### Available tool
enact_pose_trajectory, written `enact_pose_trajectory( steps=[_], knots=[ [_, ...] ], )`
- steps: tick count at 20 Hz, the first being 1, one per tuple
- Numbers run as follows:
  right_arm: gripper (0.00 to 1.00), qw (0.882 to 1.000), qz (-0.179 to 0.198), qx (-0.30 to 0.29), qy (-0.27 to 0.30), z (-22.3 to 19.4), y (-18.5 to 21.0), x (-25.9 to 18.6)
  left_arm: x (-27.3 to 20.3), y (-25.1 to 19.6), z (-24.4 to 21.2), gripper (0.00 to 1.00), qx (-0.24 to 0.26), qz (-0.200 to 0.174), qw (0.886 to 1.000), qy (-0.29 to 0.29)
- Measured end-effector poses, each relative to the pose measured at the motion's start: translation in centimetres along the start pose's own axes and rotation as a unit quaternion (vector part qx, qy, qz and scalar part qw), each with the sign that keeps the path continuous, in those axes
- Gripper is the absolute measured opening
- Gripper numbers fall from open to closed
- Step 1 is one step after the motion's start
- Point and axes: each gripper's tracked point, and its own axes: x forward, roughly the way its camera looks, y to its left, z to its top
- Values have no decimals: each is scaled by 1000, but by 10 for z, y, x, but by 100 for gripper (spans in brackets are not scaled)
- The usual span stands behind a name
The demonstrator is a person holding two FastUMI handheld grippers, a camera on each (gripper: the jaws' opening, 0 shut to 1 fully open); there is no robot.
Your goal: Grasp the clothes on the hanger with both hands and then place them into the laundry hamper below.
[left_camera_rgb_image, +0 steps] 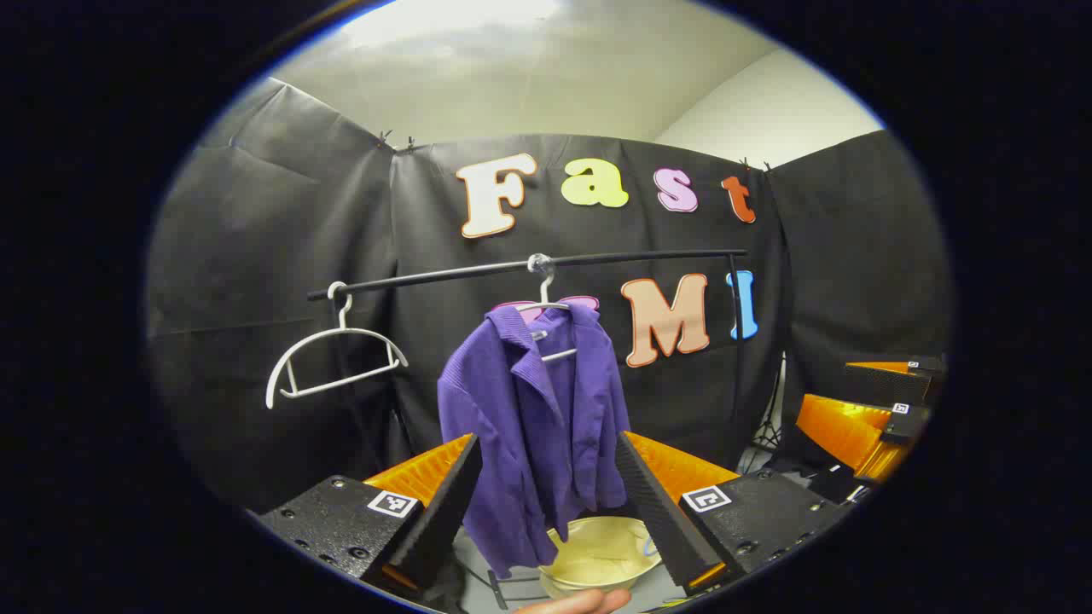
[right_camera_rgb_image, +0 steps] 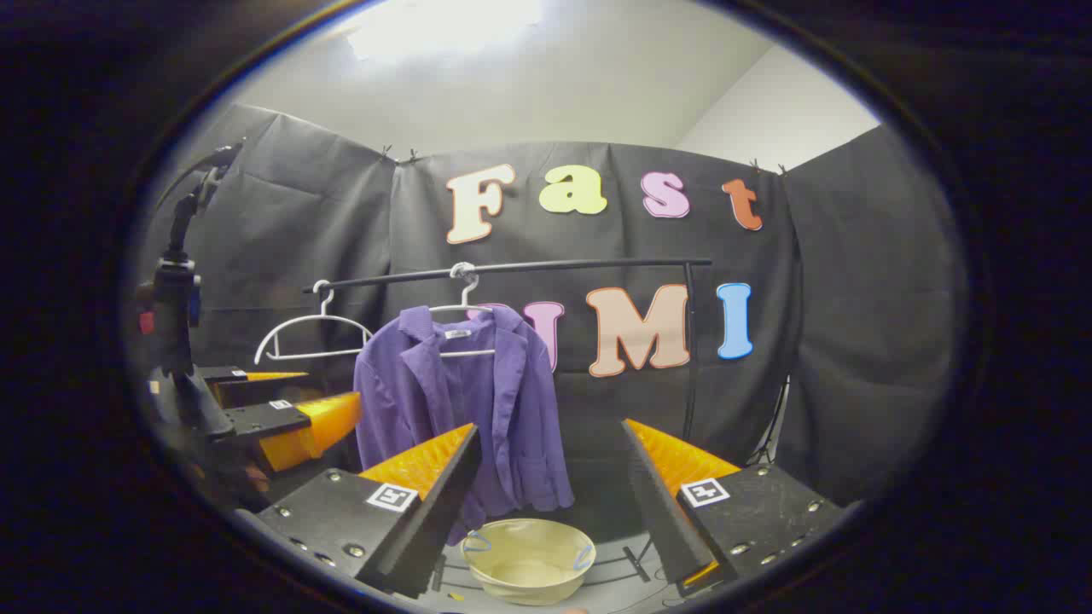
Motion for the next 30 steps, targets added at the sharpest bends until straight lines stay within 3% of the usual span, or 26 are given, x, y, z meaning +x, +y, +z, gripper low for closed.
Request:
enact_pose_trajectory(
  steps=[4, 14, 26, 30],
  knots=[
    [98, 1000, 9, 5, 6, 1, 4, -2, -2, -9, 4, 95, 4, -1, 1000, -2],
    [94, 999, 25, 25, 33, -20, 13, 33, 23, 10, -1, 99, 2, 33, 999, -10],
    [94, 997, -19, 7, 76, -50, 23, 155, 166, 17, -31, 100, -17, -1, 1000, 16],
    [96, 996, -13, -2, 84, -63, 42, 201, 196, 35, -48, 97, -29, 2, 999, 37]
  ],
)
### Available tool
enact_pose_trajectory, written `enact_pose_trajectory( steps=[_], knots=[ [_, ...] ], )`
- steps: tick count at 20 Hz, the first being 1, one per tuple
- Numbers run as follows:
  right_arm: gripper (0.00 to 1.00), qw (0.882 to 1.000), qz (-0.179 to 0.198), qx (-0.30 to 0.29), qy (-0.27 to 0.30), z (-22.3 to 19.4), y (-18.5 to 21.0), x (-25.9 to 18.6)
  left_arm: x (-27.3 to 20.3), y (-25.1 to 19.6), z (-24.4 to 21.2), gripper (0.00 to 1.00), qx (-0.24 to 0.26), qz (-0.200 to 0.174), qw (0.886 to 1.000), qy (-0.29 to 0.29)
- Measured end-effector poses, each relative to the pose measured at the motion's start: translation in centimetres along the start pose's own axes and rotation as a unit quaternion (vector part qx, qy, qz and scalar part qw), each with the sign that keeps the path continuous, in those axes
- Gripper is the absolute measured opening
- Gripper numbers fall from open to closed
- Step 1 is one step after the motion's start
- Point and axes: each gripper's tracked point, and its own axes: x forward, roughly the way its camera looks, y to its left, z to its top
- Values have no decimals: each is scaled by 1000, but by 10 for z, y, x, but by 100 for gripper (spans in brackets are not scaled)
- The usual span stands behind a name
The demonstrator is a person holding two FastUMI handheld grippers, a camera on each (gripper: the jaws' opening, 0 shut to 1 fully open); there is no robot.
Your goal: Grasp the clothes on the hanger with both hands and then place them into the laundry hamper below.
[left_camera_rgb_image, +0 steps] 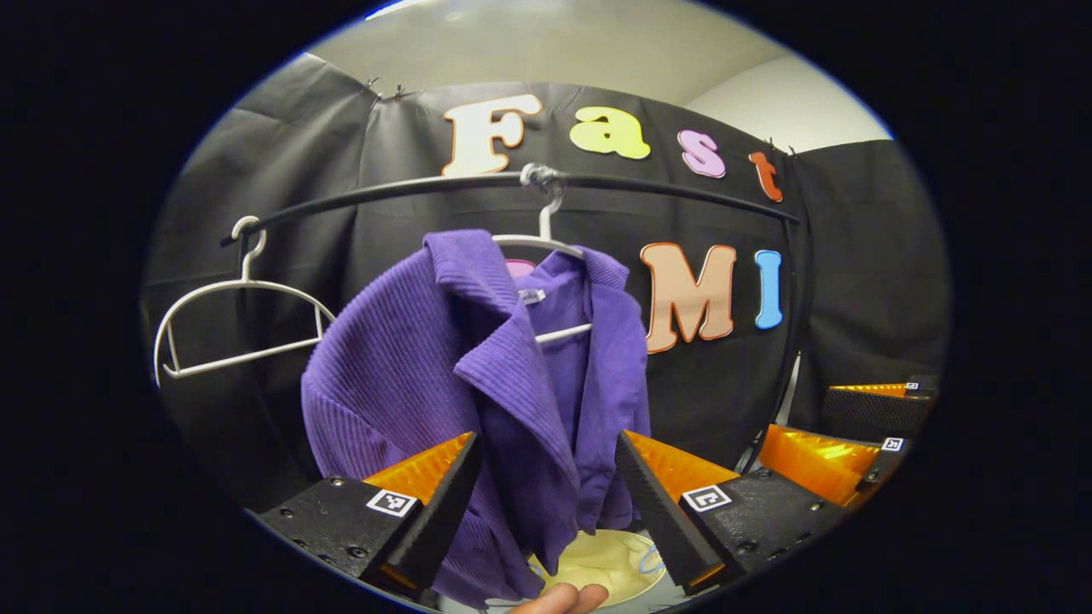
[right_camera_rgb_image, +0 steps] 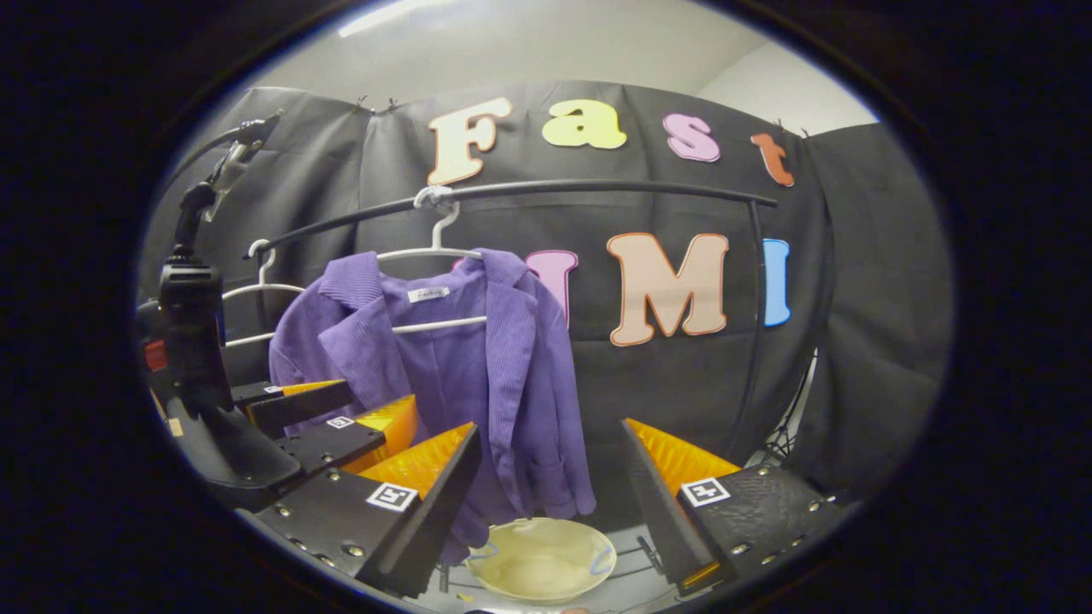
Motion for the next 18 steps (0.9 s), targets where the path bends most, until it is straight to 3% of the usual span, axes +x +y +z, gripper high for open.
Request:
enact_pose_trajectory(
  steps=[4, 5, 7, 9, 10, 12, 14, 18],
  knots=[
    [96, 1000, 12, -1, 23, -10, 8, 48, 20, 2, -4, 94, 0, 12, 1000, 4],
    [92, 999, 23, 5, 26, -10, 12, 55, 25, 5, -4, 90, -3, 19, 1000, 5],
    [92, 999, 47, 3, 27, -9, 14, 74, 29, 3, -3, 89, -11, 22, 1000, 3],
    [99, 997, 73, -11, 28, -9, 15, 92, 37, -4, -3, 92, -3, 27, 1000, 0],
    [92, 996, 89, -14, 28, -7, 16, 102, 41, -3, -5, 89, 6, 34, 999, 3],
    [92, 992, 121, -14, 28, -4, 19, 117, 44, -1, -6, 79, 17, 54, 998, 14],
    [95, 987, 158, -6, 30, -1, 23, 131, 44, 6, -3, 80, 14, 80, 997, 16],
    [99, 975, 220, 7, 25, 6, 34, 151, 40, 17, 1, 62, 26, 128, 991, 15]
  ],
)
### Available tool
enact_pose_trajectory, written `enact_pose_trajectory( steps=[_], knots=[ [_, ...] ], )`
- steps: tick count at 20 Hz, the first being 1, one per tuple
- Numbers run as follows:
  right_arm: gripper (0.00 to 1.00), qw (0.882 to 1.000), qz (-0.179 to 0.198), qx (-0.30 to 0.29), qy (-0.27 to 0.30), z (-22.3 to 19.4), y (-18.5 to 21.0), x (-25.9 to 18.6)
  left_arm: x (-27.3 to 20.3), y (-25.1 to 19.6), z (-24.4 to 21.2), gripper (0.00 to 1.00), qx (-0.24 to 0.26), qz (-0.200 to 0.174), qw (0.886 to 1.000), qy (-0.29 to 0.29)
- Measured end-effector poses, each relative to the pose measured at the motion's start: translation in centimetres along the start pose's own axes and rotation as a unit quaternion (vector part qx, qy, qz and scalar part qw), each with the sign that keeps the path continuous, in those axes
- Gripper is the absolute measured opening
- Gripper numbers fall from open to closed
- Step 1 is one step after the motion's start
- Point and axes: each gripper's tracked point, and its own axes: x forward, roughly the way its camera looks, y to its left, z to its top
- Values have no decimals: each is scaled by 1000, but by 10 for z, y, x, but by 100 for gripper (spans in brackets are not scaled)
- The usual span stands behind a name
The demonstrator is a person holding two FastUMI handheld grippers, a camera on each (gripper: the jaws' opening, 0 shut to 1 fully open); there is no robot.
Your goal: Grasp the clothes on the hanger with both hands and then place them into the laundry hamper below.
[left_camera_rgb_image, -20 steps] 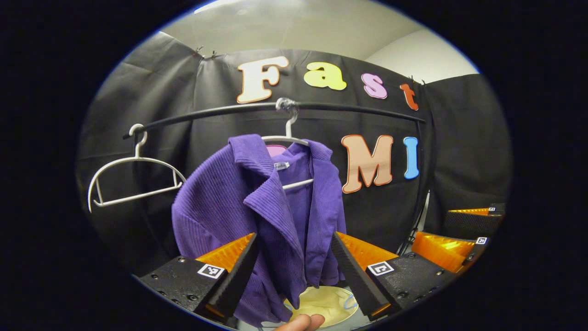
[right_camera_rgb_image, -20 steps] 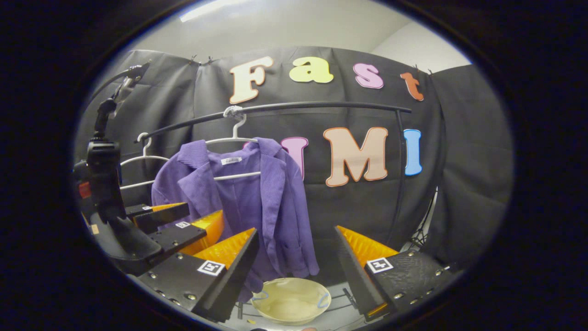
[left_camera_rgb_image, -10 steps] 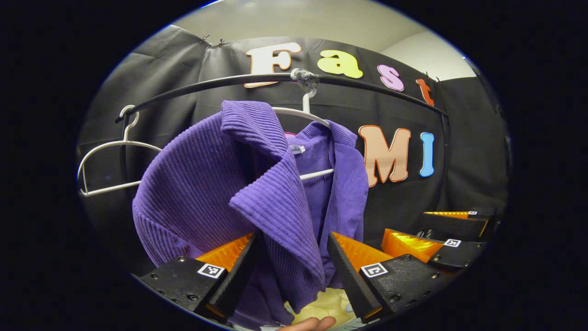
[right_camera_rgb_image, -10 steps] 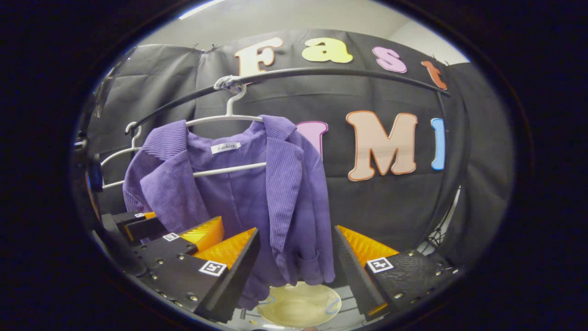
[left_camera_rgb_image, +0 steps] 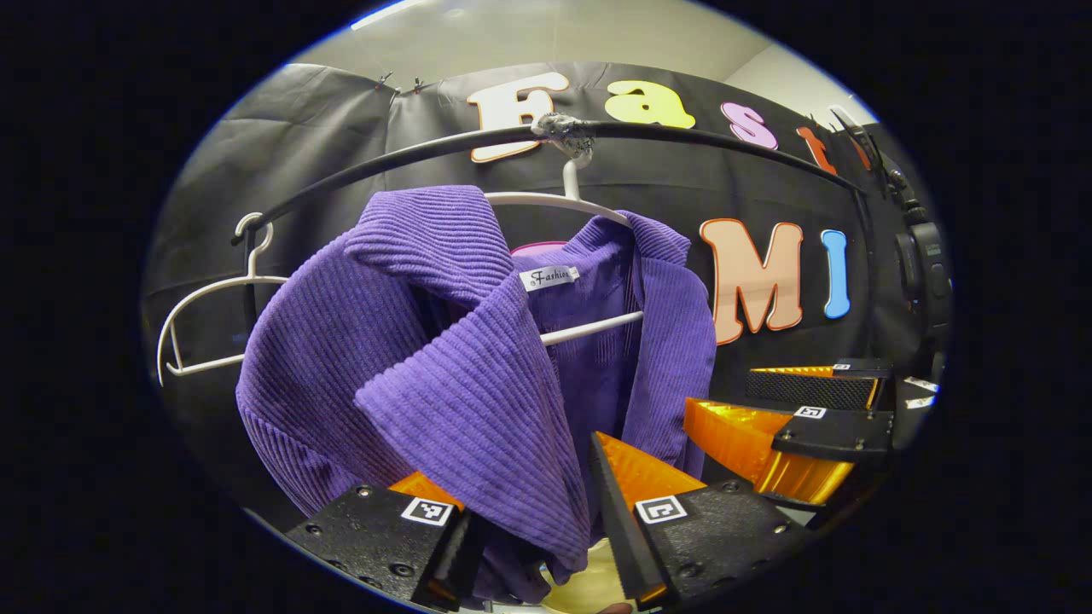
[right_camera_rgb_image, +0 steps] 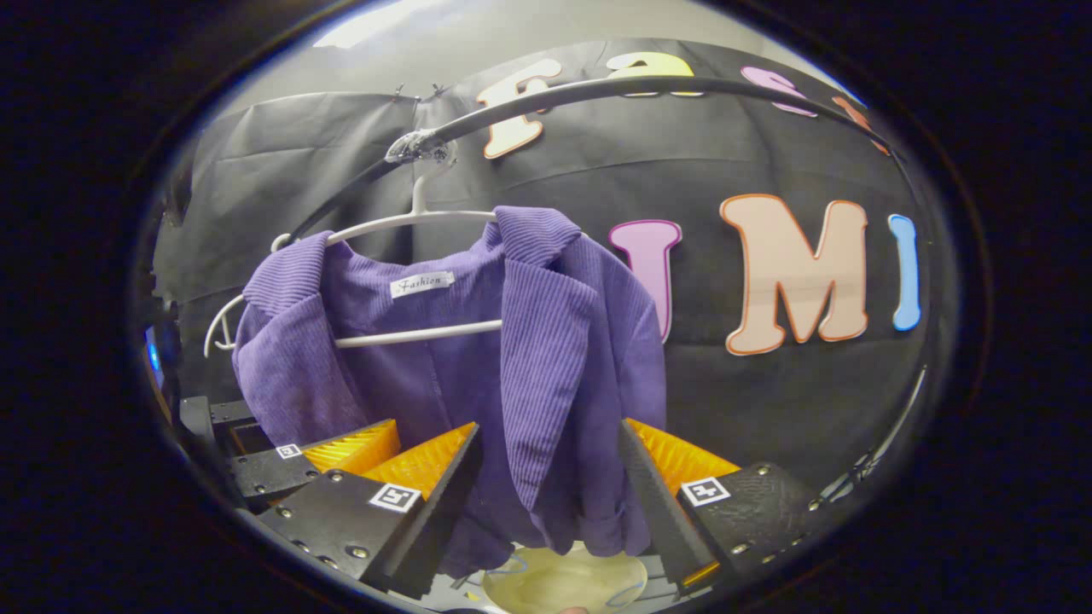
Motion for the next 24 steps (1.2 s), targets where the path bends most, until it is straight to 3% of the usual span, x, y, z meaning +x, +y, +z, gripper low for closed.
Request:
enact_pose_trajectory(
  steps=[2, 3, 4, 6, 7, 10, 11, 12, 13, 15, 17, 21, 24],
  knots=[
    [92, 1000, 24, 5, 0, 2, 2, 10, 1, 4, 1, 56, 12, 17, 1000, 4],
    [99, 1000, 27, 8, -1, 4, 0, 17, -1, 5, 2, 50, 15, 22, 1000, 9],
    [97, 1000, 28, 11, -2, 6, -1, 25, -5, 7, 1, 48, 14, 25, 999, 14],
    [92, 999, 36, 12, -8, 13, 4, 39, -12, 12, 3, 35, 5, 37, 999, 17],
    [95, 999, 35, 5, -12, 17, 5, 46, -13, 16, 6, 24, 1, 47, 999, 16],
    [100, 999, 24, -20, -15, 22, 0, 60, -14, 29, 4, 17, -12, 74, 997, 14],
    [96, 999, 23, -21, -14, 22, -1, 62, -16, 33, 3, 7, -10, 80, 997, 21],
    [93, 999, 19, -25, -10, 21, -3, 63, -14, 34, 4, 10, -16, 79, 997, 19],
    [71, 1000, 6, -25, -15, 23, -11, 62, -15, 32, 6, 6, -26, 70, 997, 17],
    [26, 999, 25, -18, -26, 27, -6, 59, -17, 24, 9, 5, -44, 31, 999, 0],
    [3, 999, 41, -10, -16, 29, -6, 51, -20, 31, 8, 4, -32, 40, 999, 12],
    [3, 997, 77, 10, 8, 26, 2, 32, -36, 24, 13, 3, -68, 16, 997, 32],
    [0, 998, 62, 34, 7, 33, -6, 22, -52, 34, 21, 3, -70, 7, 997, 36]
  ],
)
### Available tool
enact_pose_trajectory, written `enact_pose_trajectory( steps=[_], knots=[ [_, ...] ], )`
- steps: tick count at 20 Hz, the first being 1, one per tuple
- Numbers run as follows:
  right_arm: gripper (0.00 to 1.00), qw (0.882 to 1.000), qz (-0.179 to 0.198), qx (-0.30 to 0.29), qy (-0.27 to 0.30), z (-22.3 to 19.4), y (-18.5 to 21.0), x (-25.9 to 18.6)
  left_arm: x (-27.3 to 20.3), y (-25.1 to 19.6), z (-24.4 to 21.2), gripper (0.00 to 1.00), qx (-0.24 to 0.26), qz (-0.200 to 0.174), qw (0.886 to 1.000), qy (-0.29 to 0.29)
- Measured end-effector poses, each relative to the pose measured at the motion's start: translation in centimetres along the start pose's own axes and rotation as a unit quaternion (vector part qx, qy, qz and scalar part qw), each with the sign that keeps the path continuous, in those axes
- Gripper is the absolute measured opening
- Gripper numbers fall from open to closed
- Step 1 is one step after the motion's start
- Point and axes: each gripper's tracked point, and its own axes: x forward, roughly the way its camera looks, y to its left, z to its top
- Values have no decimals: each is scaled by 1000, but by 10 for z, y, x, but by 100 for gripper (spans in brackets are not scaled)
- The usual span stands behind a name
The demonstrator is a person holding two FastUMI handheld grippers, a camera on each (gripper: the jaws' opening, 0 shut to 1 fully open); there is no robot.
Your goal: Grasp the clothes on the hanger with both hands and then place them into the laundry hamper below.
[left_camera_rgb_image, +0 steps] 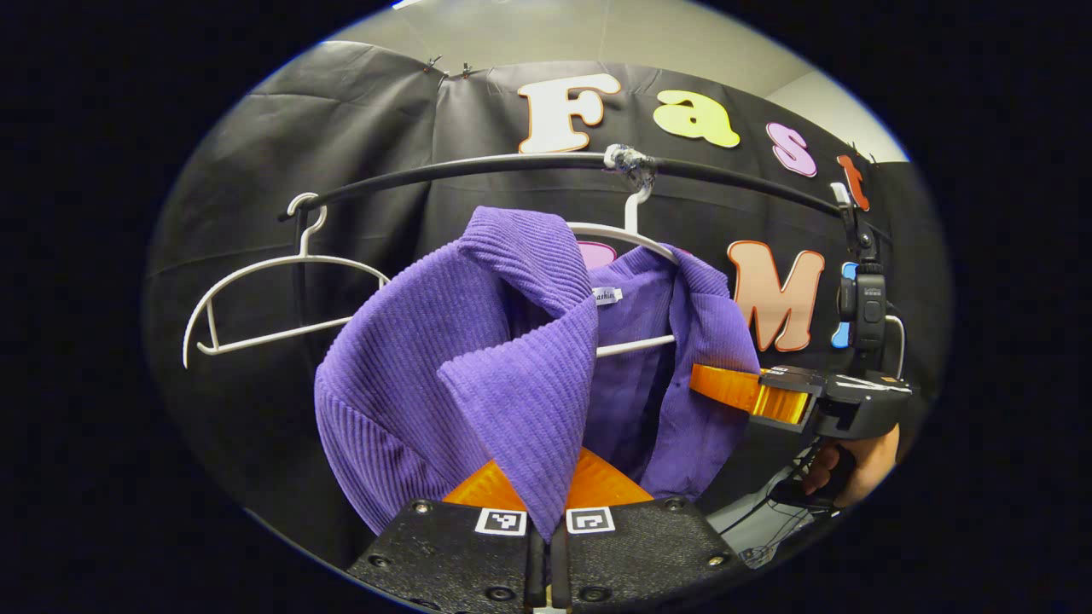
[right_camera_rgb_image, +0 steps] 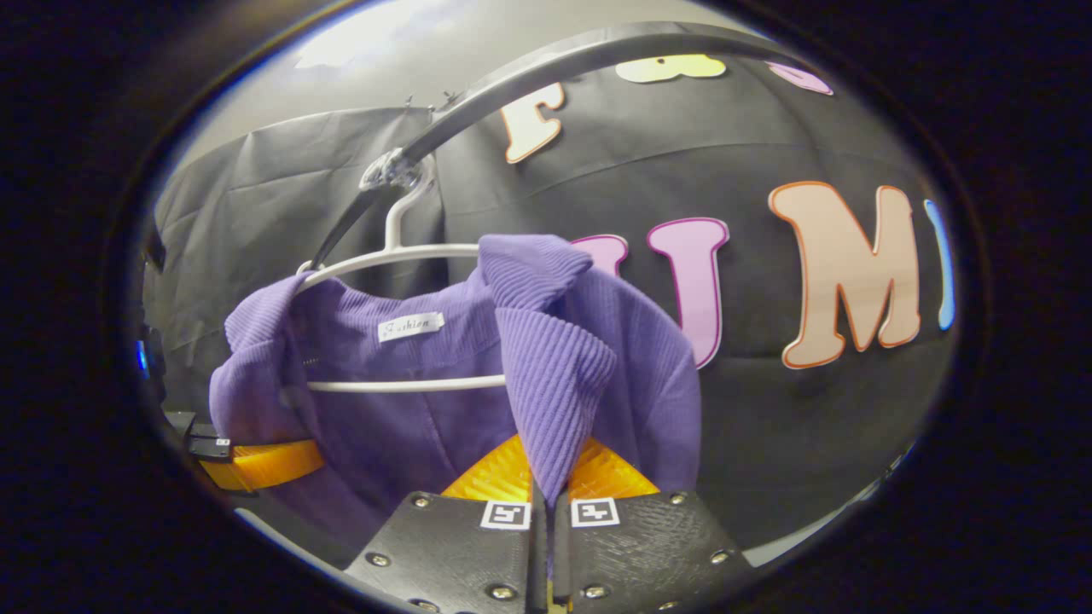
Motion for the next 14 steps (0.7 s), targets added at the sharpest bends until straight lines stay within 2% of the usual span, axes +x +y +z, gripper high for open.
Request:
enact_pose_trajectory(
  steps=[1, 2, 4, 5, 6, 9, 14],
  knots=[
    [7, 1000, -5, 3, -4, 3, 1, -6, -7, 6, 4, 2, -8, 0, 1000, -2],
    [0, 1000, -10, 3, -12, 11, -1, -11, -15, 11, 8, 2, -18, -1, 1000, -2],
    [3, 999, -20, 0, -27, 26, -3, -18, -29, 25, 16, 2, -26, 1, 1000, -1],
    [7, 999, -25, -4, -34, 32, -4, -20, -34, 33, 22, 2, -21, 2, 1000, -3],
    [3, 999, -31, -14, -43, 40, -7, -20, -40, 43, 30, 2, -9, 9, 1000, -10],
    [3, 995, -63, -48, -59, 58, -22, -17, -48, 72, 53, 2, 37, 30, 998, -30],
    [3, 989, -108, -72, -66, 70, -40, -6, -41, 106, 93, 2, 50, 26, 997, -54]
  ],
)
